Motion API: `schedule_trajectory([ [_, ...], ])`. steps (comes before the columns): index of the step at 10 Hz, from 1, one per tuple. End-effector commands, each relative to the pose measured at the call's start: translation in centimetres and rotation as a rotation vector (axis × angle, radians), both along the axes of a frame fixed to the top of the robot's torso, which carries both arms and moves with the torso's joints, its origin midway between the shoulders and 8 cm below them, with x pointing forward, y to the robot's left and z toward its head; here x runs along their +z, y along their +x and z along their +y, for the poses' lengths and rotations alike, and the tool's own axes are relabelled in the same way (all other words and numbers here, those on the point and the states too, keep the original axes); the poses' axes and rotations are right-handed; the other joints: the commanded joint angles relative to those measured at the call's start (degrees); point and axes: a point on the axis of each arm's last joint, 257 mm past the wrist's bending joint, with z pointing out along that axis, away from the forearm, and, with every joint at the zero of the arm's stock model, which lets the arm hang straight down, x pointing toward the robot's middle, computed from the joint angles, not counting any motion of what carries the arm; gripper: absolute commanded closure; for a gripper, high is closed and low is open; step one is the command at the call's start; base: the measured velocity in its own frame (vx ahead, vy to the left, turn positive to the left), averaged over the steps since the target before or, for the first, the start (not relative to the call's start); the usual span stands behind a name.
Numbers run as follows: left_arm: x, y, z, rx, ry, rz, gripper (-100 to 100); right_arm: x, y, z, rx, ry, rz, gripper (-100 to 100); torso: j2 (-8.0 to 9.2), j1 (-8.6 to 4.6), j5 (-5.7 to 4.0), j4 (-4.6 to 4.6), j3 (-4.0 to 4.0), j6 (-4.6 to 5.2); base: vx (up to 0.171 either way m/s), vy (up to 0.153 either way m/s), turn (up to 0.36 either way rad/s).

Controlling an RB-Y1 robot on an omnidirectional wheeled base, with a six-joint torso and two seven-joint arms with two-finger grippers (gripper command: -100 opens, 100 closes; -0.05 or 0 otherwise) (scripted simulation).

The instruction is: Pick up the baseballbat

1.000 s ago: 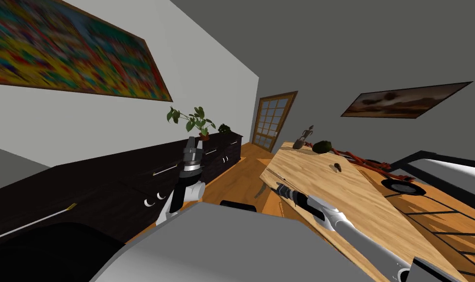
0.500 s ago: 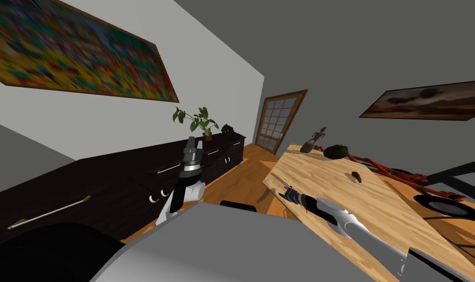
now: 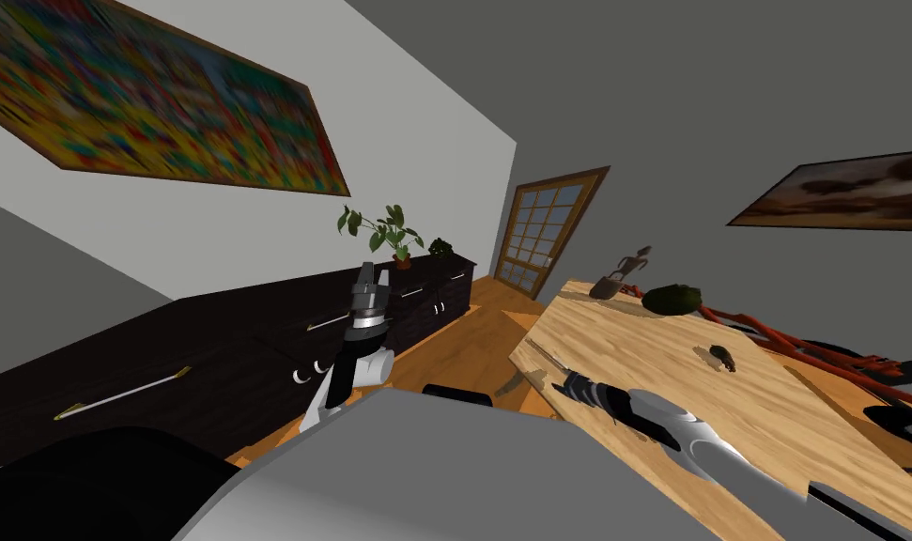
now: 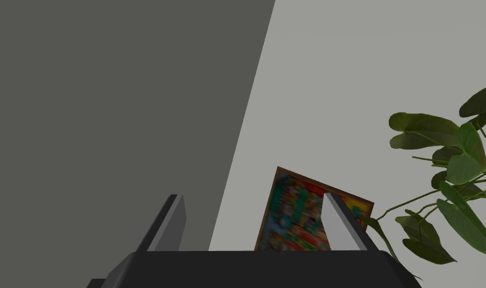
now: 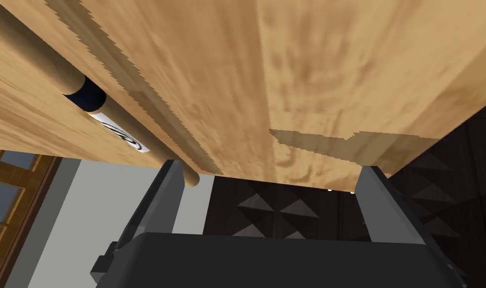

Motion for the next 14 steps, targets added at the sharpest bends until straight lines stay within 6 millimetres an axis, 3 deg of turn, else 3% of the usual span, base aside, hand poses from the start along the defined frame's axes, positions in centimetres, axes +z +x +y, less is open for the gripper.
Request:
schedule_trajectory([
  [1, 0.0, 0.0, 0.0, 0.0, 0.0, 0.0, 0, -0.1, -2.0, -2.8, -0.001, -0.058, 0.039, -100, 0.0, 0.0, 0.0, 0.0, 0.0, 0.0, 0.065, -0.014, 0.169],
  [3, 0.0, 0.0, 0.0, 0.0, 0.0, 0.0, 0, -0.1, -2.0, -2.8, -0.001, -0.058, 0.039, -100, -0.01, -0.02, 0.0, 0.0, -0.01, 0.01, 0.043, -0.014, 0.022],
  [5, 0.0, 0.0, 0.0, 0.0, 0.0, 0.0, 0, 0.0, -4.9, -6.7, -0.007, -0.138, 0.101, -100, 0.05, 0.02, 0.01, 0.02, 0.03, -0.01, 0.063, -0.015, 0.165],
  [8, 0.0, 0.0, 0.0, 0.0, 0.0, 0.0, 0, 0.2, -8.1, -10.2, -0.013, -0.209, 0.166, -100, -0.19, -0.06, -0.01, -0.04, -0.11, 0.01, 0.103, -0.03, 0.117],
  [10, 0.0, 0.0, 0.0, 0.0, 0.0, 0.0, 0, 0.3, -8.9, -11.0, -0.014, -0.226, 0.184, -100, -0.03, -0.01, -0.01, -0.01, -0.02, 0.02, 0.04, -0.018, 0.042],
  [11, 0.0, 0.0, 0.0, 0.0, 0.0, 0.0, 0, 0.3, -8.3, -10.5, -0.015, -0.217, 0.175, -100, 0.05, 0.0, 0.0, 0.01, 0.03, 0.02, 0.016, -0.009, 0.014],
  [12, 0.0, 0.0, 0.0, 0.0, 0.0, 0.0, 0, 0.3, -8.4, -10.6, -0.014, -0.219, 0.176, 0, 0.12, 0.04, 0.0, 0.02, 0.07, 0.02, 0.0, 0.0, 0.0],
  [13, 0.0, 0.0, 0.0, 0.0, 0.0, 0.0, 0, -0.3, -10.1, -10.3, -0.008, -0.212, 0.175, -100, 0.17, 0.06, 0.01, 0.04, 0.1, 0.02, 0.079, 0.001, -0.037],
  [14, 0.0, 0.0, 0.0, 0.0, 0.0, 0.0, 0, -0.3, -10.2, -10.3, -0.005, -0.213, 0.175, -100, 0.0, 0.08, 0.0, 0.0, 0.01, 0.05, 0.099, -0.008, -0.024],
])
